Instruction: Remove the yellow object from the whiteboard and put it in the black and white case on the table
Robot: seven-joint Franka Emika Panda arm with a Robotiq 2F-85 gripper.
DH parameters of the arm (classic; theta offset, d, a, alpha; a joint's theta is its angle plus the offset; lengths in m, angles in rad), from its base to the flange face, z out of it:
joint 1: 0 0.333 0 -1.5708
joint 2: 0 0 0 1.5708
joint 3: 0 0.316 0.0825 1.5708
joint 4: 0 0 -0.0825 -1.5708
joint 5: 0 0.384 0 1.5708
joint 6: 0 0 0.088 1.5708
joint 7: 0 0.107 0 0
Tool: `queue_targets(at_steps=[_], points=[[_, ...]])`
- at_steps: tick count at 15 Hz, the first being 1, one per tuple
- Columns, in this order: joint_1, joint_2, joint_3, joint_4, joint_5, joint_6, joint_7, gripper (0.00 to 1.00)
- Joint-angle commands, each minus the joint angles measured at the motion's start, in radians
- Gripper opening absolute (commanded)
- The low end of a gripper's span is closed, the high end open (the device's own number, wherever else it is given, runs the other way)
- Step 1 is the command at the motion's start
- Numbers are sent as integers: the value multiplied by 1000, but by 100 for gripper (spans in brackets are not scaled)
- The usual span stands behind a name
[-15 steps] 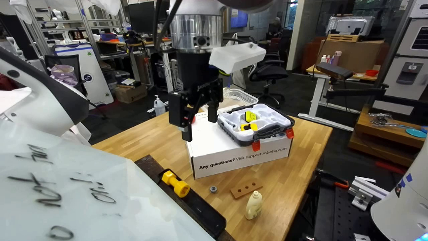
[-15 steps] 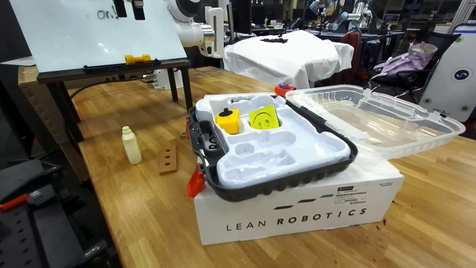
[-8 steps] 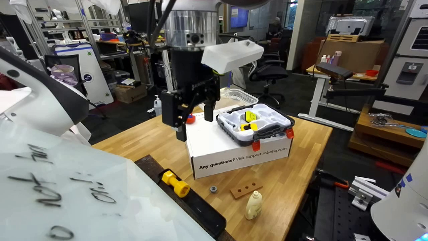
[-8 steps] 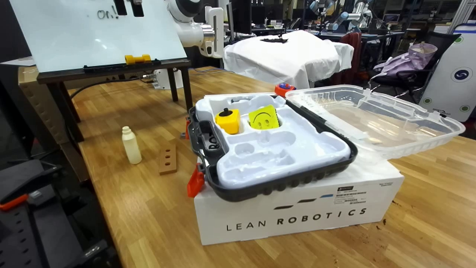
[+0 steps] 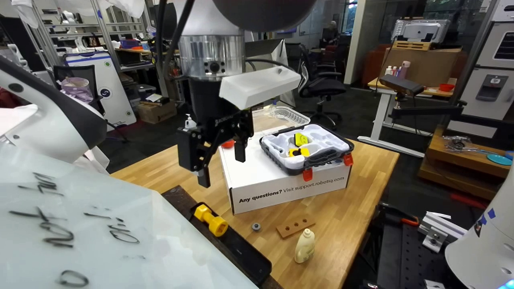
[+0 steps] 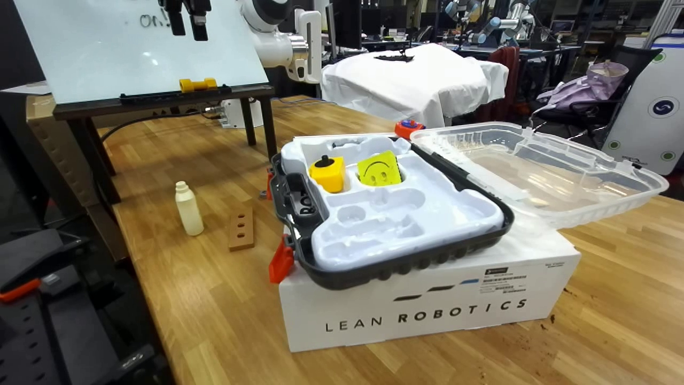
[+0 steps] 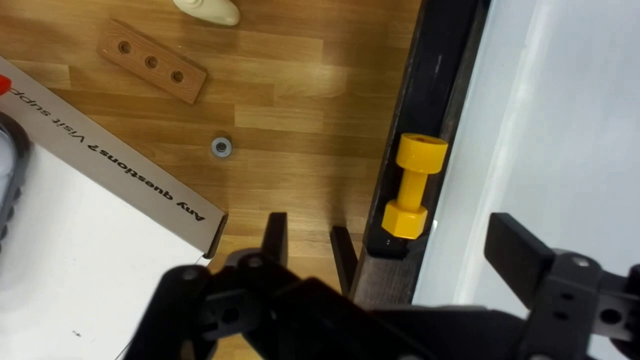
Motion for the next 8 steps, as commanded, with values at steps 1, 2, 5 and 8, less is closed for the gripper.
queue_targets(at_steps=[1,2,5,8], points=[[9,46,-3,31,23,30,-62,100],[13,56,-2,34,20,35,-73,100],[21,75,-3,34,13,32,-67,100],[29,84,0,37,31,32,-69,100]])
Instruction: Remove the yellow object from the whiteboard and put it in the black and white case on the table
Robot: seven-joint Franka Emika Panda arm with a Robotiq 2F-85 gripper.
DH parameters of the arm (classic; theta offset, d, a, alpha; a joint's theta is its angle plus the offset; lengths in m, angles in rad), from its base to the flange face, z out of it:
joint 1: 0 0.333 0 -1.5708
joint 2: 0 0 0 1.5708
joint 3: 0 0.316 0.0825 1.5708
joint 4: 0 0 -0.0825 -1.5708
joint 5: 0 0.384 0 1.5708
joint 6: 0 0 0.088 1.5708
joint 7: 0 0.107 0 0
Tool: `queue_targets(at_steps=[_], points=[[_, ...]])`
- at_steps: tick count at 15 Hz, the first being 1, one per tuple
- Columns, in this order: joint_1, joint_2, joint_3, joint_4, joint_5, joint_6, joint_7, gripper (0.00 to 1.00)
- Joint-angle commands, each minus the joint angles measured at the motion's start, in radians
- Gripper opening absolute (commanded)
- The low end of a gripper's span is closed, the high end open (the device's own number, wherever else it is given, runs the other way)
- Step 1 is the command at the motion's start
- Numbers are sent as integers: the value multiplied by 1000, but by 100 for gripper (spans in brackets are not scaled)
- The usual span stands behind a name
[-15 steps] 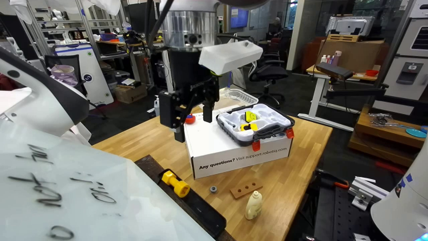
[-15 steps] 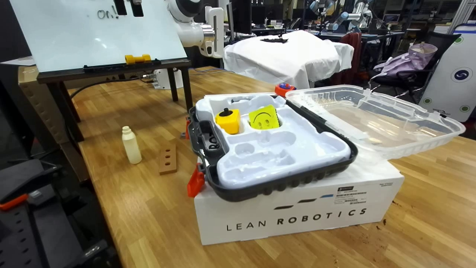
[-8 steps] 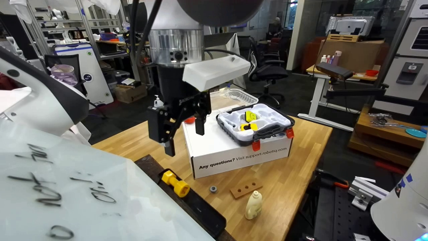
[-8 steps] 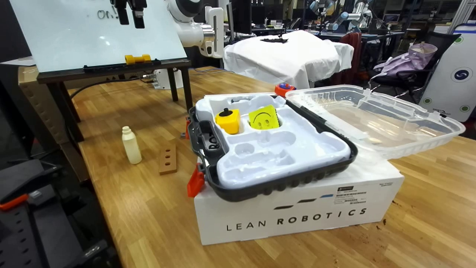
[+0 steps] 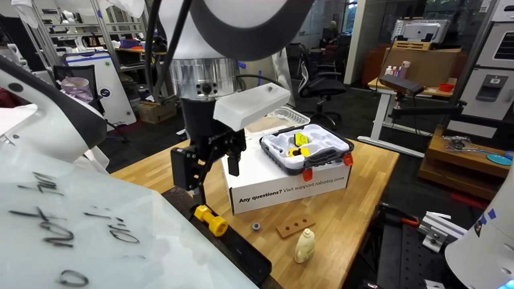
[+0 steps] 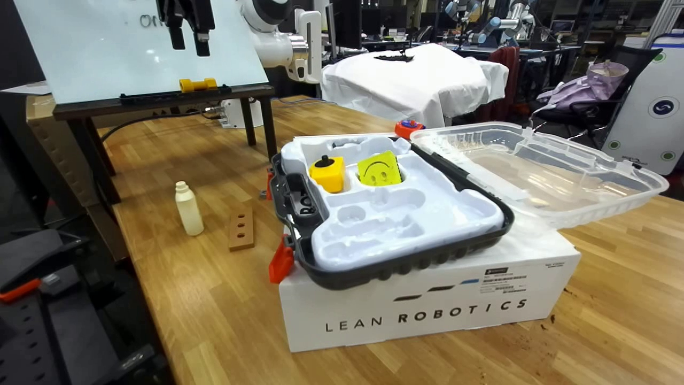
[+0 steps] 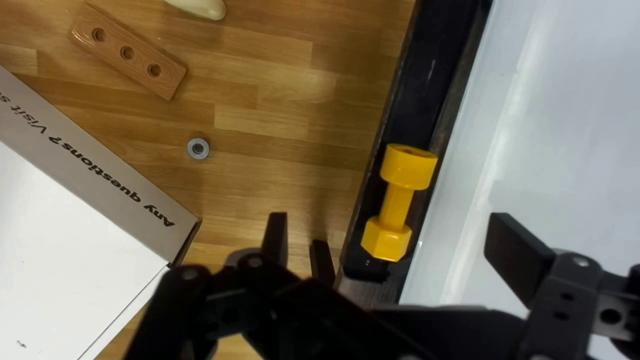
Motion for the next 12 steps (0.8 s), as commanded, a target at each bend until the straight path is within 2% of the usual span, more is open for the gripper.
queue_targets(at_steps=[1,5,6,12], points=[[8,15,2,18,61,2,-33,100],[14,20,0,22,100,0,-27,100],[17,9,-1,8,73,-2,-7,100],[17,9,-1,9,79,-2,-7,100]])
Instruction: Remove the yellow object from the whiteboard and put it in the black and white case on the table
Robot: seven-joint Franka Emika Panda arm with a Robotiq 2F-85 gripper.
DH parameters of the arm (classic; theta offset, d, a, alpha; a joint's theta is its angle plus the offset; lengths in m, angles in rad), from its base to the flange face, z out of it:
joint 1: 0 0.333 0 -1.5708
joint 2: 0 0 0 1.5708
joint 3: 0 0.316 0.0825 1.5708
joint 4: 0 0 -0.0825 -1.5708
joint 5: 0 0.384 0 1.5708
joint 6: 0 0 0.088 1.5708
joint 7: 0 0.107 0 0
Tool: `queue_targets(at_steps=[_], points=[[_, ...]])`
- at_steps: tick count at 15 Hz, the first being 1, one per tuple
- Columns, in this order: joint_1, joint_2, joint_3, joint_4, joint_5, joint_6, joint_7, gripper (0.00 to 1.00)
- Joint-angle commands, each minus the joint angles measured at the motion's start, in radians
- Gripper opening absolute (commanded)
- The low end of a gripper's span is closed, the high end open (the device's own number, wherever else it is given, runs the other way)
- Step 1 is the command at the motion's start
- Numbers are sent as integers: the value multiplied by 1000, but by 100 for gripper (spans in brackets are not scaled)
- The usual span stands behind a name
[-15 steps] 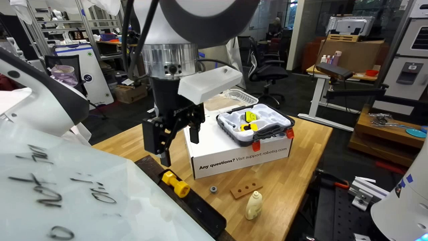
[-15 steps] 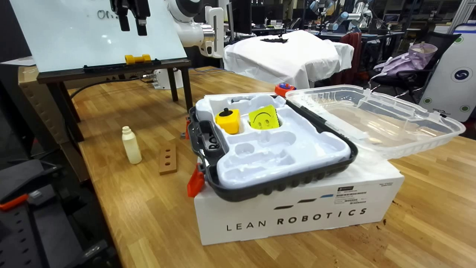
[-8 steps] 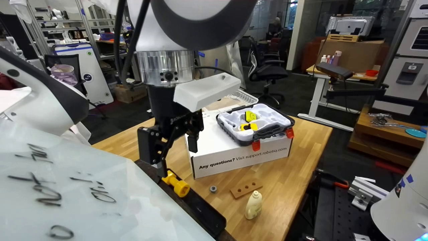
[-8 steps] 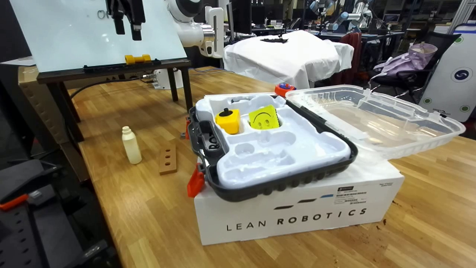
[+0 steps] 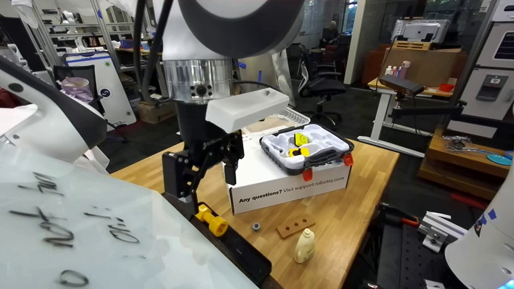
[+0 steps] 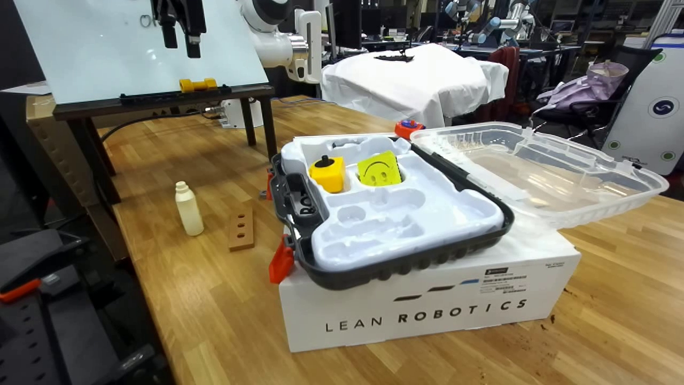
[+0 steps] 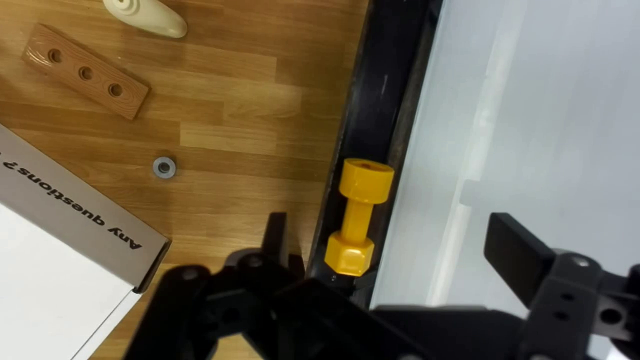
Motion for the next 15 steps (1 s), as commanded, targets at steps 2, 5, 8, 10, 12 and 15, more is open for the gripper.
queue_targets(at_steps=[2,5,8,10,12,15], points=[[1,3,-4,0,-15,-3,6,100],[0,25,-7,1,-15,3,11,100],[3,55,-9,12,-14,1,14,100],[5,77,-10,21,-18,-2,16,100],[6,91,-11,25,-15,-2,16,100],[7,109,-13,33,-12,-3,14,100]])
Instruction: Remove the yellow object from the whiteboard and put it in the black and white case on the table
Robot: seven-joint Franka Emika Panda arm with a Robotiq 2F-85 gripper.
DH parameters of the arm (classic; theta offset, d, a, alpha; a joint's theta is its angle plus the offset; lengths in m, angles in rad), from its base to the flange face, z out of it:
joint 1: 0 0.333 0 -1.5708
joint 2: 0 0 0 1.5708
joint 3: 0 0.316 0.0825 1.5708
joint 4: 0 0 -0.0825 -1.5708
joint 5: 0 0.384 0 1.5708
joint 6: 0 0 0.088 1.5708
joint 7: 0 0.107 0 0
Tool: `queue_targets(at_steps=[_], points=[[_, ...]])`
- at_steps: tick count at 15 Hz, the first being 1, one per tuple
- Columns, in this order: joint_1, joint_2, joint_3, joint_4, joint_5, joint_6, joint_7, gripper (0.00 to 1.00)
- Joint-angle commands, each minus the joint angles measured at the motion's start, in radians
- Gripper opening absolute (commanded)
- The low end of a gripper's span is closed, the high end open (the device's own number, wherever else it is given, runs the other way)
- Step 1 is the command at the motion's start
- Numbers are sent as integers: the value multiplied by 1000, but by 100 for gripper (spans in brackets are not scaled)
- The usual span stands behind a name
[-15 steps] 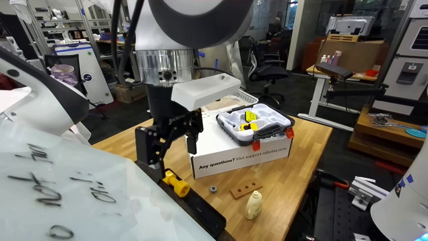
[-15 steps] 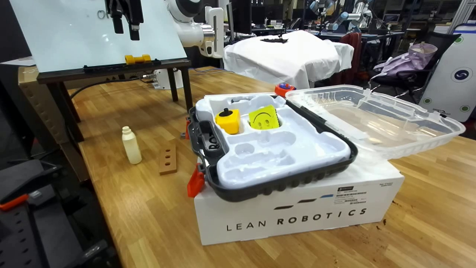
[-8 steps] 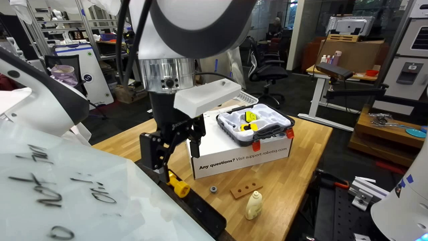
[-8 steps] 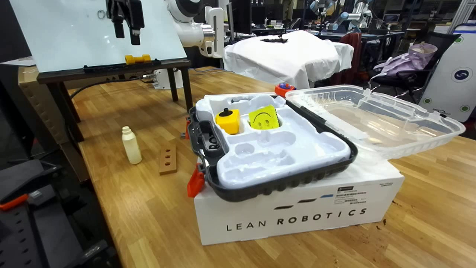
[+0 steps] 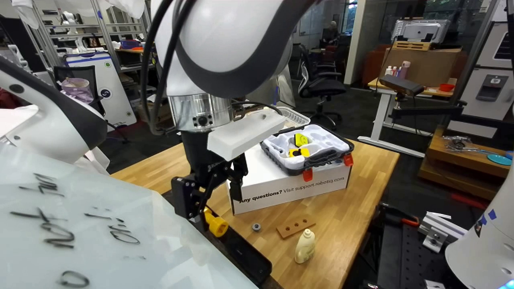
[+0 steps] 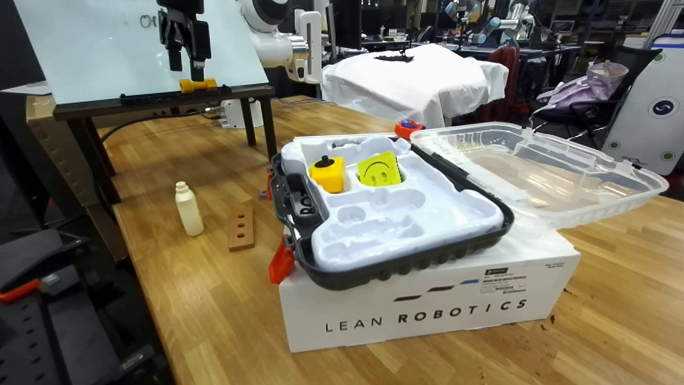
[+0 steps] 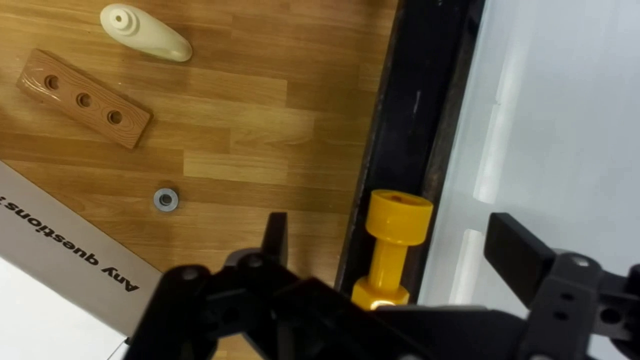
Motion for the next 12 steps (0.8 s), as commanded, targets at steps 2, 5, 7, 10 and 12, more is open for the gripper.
queue_targets(at_steps=[2,5,7,10,12], points=[[5,30,-9,28,-6,-4,7,100],[6,50,-16,40,-13,-6,14,100],[7,63,-20,51,-16,-7,20,100],[9,79,-25,69,-19,-10,25,100],[11,88,-25,79,-19,-11,26,100]])
